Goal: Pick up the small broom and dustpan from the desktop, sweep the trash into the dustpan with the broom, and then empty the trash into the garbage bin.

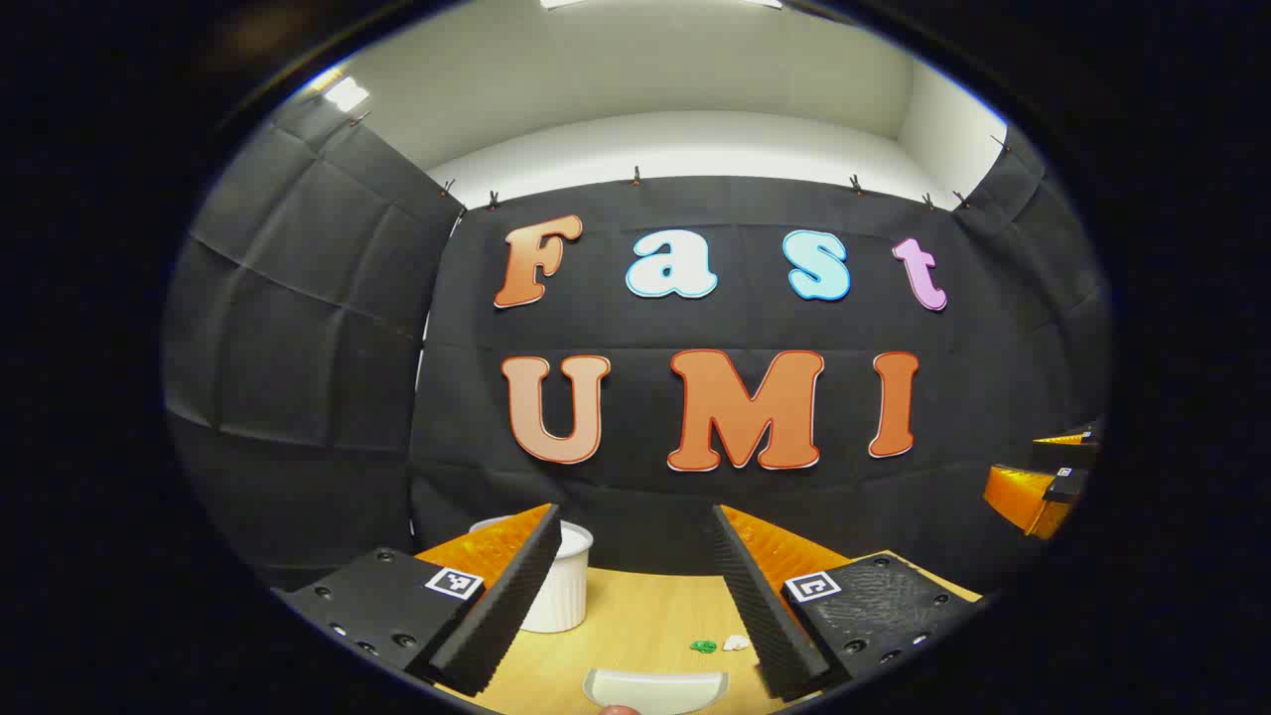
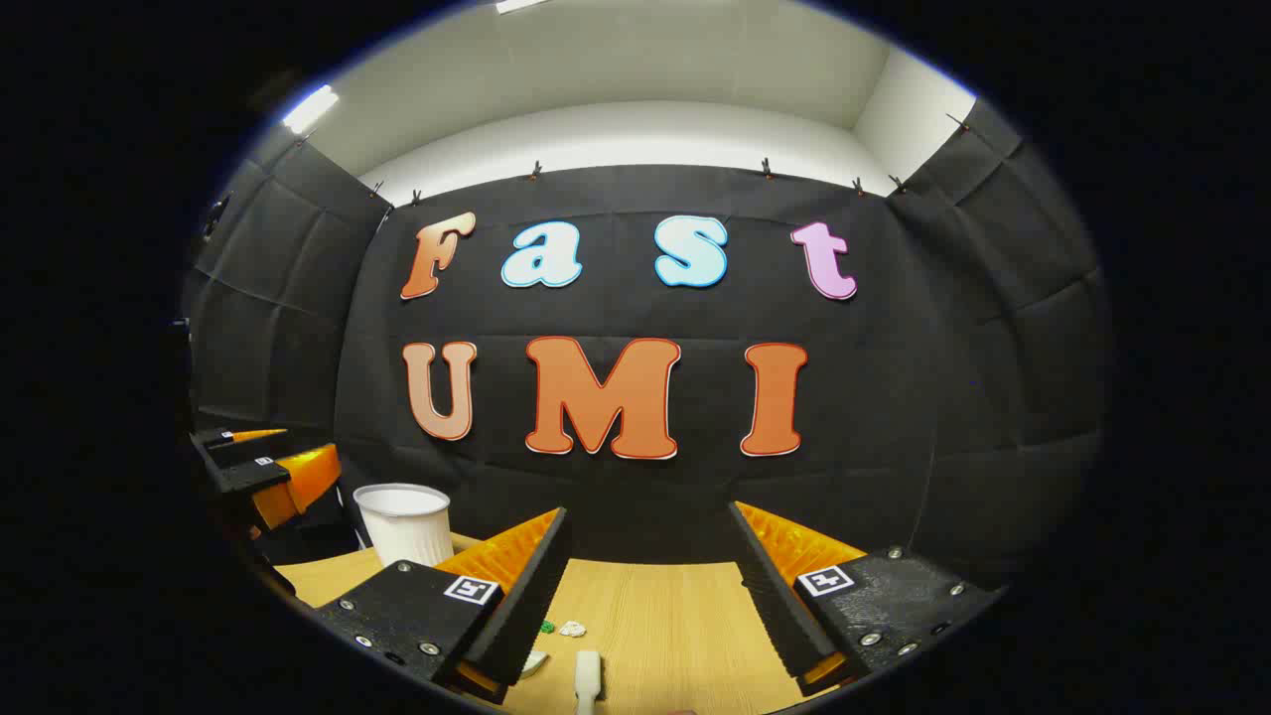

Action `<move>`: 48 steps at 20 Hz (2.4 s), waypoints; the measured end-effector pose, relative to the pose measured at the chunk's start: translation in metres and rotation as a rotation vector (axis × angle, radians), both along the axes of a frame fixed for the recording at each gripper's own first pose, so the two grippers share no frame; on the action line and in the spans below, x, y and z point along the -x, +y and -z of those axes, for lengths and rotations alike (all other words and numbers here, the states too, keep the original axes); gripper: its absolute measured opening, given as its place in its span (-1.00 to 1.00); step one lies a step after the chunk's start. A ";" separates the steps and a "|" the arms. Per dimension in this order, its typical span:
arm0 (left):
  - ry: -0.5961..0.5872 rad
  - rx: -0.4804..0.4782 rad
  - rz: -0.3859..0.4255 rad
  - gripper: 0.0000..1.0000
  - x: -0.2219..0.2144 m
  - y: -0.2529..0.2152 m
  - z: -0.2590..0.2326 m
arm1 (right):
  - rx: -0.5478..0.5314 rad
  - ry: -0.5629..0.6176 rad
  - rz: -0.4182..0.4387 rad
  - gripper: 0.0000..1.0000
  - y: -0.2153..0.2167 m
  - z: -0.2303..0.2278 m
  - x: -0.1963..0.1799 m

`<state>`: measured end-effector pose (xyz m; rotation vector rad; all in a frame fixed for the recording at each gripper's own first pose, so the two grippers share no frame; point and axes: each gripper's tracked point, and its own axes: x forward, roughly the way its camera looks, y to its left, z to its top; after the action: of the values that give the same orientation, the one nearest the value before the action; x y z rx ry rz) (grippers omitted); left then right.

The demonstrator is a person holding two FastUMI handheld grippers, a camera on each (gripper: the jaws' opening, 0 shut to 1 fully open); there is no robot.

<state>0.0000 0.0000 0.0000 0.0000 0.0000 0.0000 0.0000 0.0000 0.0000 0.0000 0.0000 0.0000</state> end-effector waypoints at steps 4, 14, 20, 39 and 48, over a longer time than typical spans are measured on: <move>-0.015 -0.041 0.008 0.86 0.000 -0.006 -0.033 | -0.046 0.051 -0.017 0.87 -0.004 -0.005 -0.007; 0.035 0.019 0.070 0.86 -0.020 0.004 -0.015 | -0.032 0.042 0.034 0.87 0.018 -0.009 -0.008; 0.049 0.021 0.088 0.89 -0.030 -0.002 -0.004 | -0.011 0.057 0.050 0.87 0.016 -0.002 -0.012; 0.071 0.006 0.109 0.89 -0.041 -0.008 0.011 | 0.004 0.081 0.032 0.87 0.024 0.014 -0.022; 0.084 -0.004 0.113 0.87 -0.046 -0.011 0.019 | 0.005 0.102 0.027 0.87 0.024 0.022 -0.027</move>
<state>0.0464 -0.0107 -0.0188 0.0038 0.0836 -0.1130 0.0270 0.0244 -0.0220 -0.0052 0.1021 -0.0269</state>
